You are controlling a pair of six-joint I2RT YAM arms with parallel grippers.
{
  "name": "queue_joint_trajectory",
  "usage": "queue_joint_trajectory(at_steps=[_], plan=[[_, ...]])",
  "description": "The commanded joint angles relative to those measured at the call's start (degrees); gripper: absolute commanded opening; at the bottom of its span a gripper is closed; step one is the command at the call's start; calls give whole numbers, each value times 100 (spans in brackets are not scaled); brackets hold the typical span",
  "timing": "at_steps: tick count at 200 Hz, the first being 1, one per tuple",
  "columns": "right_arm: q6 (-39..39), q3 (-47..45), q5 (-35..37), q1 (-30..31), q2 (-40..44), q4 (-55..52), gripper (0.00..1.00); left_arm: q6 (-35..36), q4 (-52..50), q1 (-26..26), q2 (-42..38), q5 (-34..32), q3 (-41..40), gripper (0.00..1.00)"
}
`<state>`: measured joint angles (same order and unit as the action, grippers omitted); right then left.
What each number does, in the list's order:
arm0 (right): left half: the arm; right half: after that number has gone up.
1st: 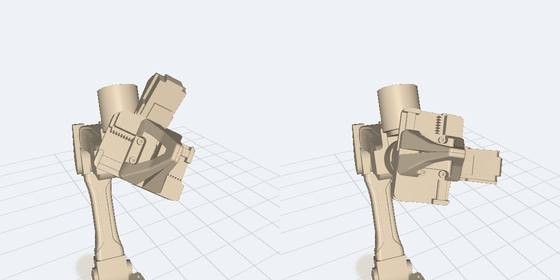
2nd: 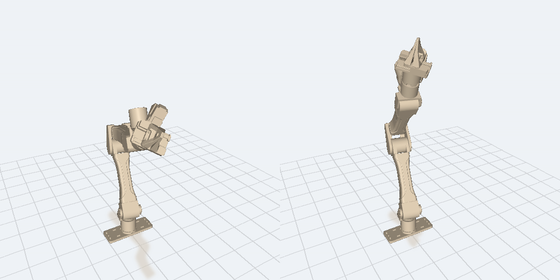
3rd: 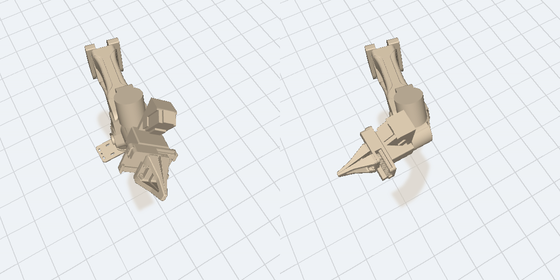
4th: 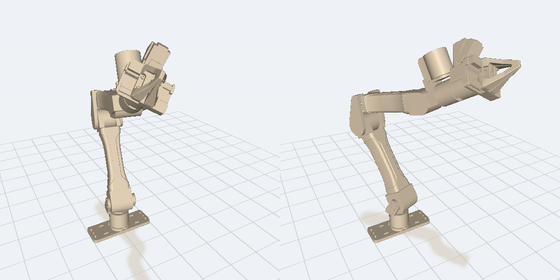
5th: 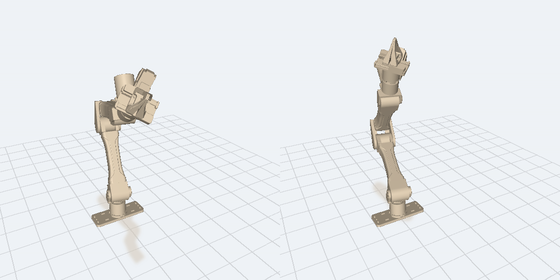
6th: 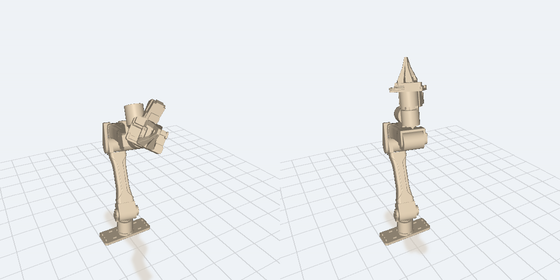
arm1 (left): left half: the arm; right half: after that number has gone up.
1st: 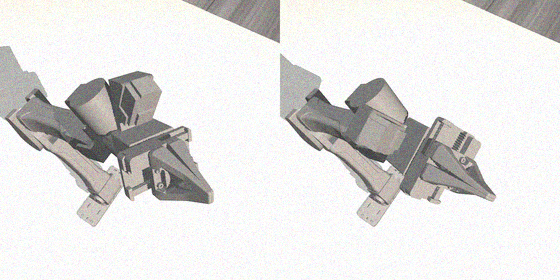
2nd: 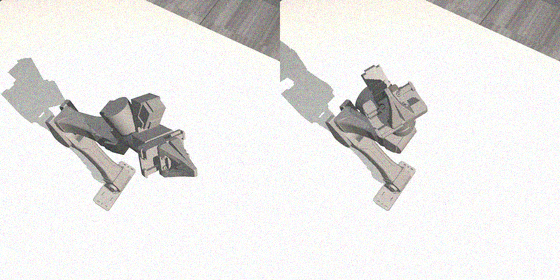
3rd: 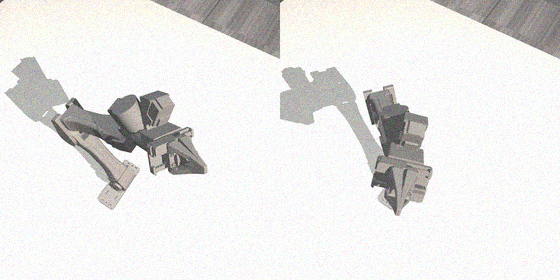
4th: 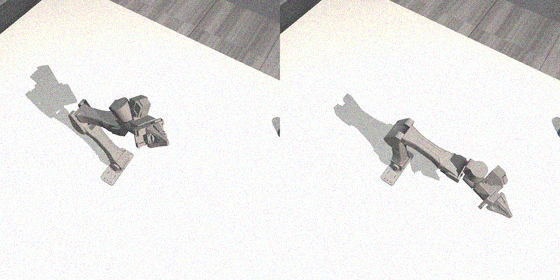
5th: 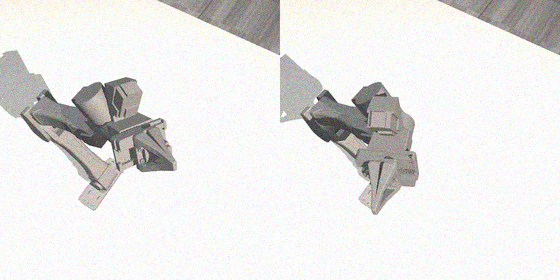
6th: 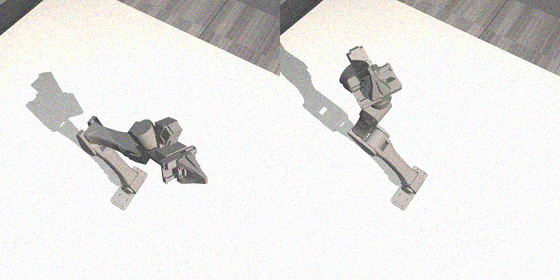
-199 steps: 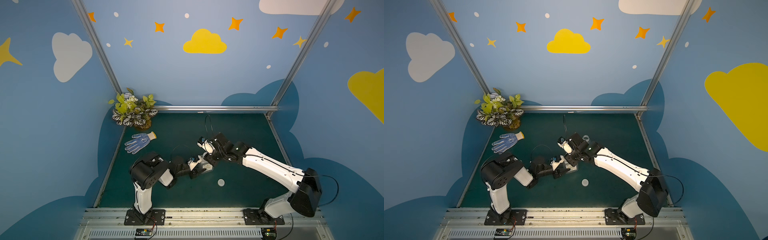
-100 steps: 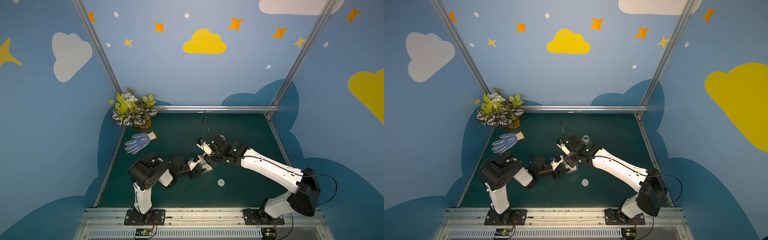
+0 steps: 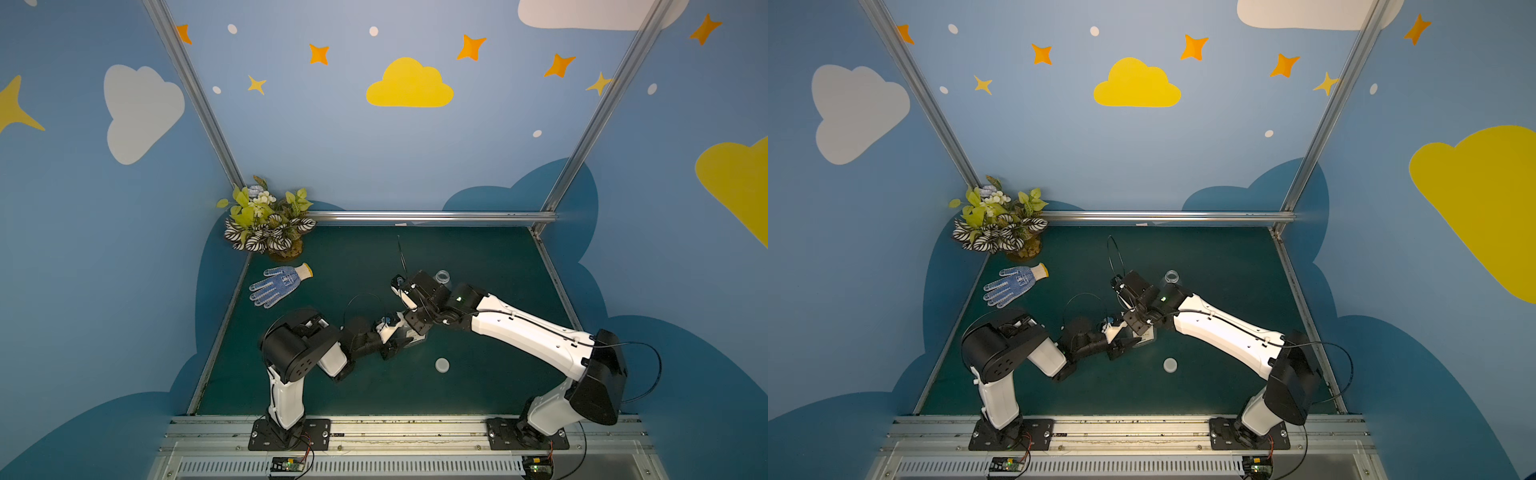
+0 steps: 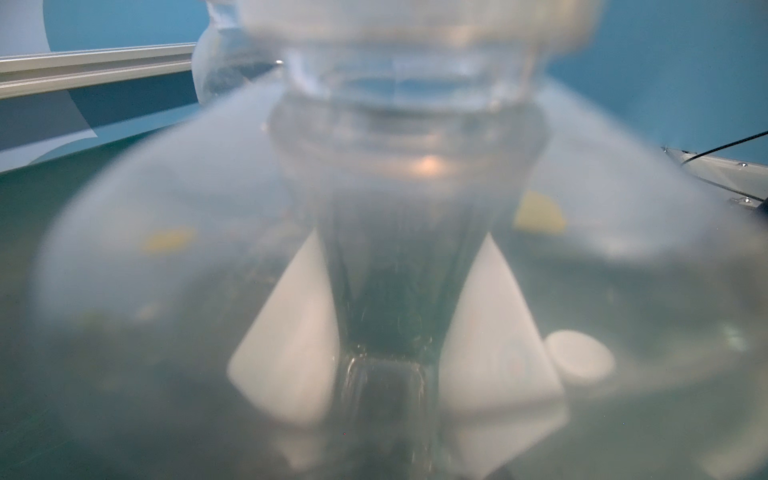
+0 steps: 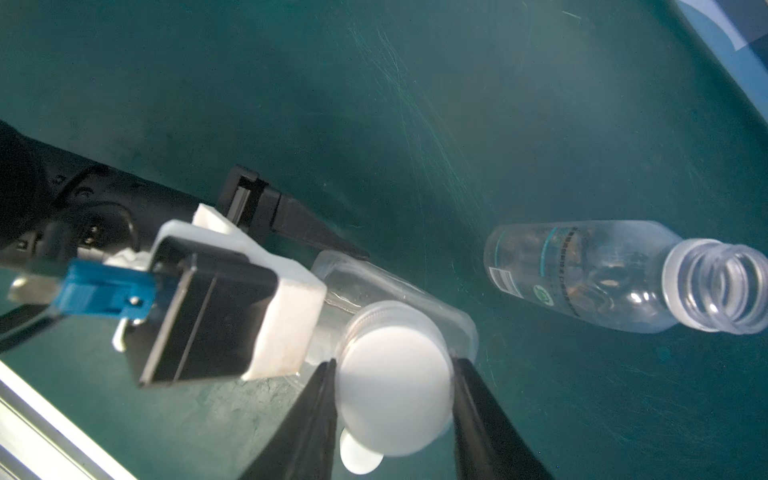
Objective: Screw on the bottle caps
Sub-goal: Screw the bottle cap onto the plastic bottle.
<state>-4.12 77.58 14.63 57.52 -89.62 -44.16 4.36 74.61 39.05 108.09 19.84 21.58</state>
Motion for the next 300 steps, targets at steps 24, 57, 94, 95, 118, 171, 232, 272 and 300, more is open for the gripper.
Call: queue_joint_trajectory(at_steps=[24,57,94,95,118,171,232,272,300], plan=[[-278,-264,-261,124,-126,-478,40,-89,91,12,-69,-197,9,2],[-256,-296,-259,102,-91,-352,46,-71,105,24,-56,-178,12,2],[-169,-291,-293,49,-43,-255,48,-49,107,32,-52,-147,4,2],[-164,-293,-294,45,-40,-253,48,-49,107,32,-56,-147,-1,2],[-76,-339,-354,29,70,-166,51,-41,124,33,-52,-139,-9,2],[162,-546,-603,-69,440,110,56,-46,98,33,-25,-64,16,2],[541,-648,-865,-331,799,189,62,-40,72,34,-17,-24,30,2],[901,-691,-1358,-558,1057,254,67,-41,46,18,-25,77,40,2],[1182,-790,-1829,-713,1178,598,68,-79,-11,-5,-36,275,97,2]])
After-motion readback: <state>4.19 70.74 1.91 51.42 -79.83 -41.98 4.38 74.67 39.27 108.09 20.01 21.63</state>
